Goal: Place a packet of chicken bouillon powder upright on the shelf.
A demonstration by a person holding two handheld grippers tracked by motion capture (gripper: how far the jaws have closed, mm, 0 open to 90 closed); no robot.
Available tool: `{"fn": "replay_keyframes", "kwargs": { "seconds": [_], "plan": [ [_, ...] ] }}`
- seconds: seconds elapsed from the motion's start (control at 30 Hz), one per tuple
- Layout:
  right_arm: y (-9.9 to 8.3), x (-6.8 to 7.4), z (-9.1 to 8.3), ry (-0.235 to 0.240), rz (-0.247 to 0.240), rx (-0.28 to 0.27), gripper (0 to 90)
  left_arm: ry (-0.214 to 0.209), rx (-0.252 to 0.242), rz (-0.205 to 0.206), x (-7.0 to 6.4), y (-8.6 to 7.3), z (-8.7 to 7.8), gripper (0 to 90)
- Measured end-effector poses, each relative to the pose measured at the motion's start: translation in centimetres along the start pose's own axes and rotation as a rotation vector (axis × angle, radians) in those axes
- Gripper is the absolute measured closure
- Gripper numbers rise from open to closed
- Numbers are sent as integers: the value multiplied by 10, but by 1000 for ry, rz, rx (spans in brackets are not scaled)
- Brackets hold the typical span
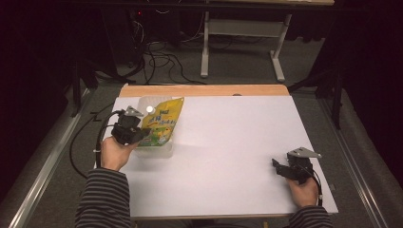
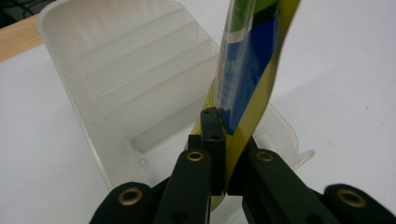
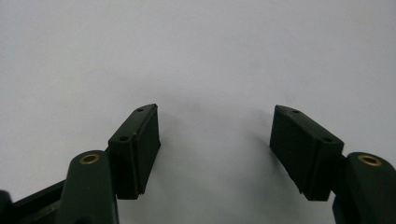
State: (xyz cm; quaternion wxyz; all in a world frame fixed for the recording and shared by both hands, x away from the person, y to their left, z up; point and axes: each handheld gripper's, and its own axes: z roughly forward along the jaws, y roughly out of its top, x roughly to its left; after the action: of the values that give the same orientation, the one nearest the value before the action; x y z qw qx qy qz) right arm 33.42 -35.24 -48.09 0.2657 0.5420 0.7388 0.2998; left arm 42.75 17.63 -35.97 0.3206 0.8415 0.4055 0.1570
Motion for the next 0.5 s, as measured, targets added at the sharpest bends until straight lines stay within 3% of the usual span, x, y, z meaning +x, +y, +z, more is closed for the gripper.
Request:
{"fn": "replay_keyframes", "kwargs": {
  "seconds": [0.1,0.3,0.43,0.5],
  "plan": [
    [0,-2,1,20,16,4,339,17,-33,14,-1,-4,1,900],
    [0,0,0,2,0,-1,338,15,-107,21,-5,-13,7,900],
    [0,0,0,4,1,0,340,-5,-134,-2,-3,-18,11,900],
    [0,0,0,2,-1,-1,339,12,-144,-18,0,-22,13,900]
  ]
}}
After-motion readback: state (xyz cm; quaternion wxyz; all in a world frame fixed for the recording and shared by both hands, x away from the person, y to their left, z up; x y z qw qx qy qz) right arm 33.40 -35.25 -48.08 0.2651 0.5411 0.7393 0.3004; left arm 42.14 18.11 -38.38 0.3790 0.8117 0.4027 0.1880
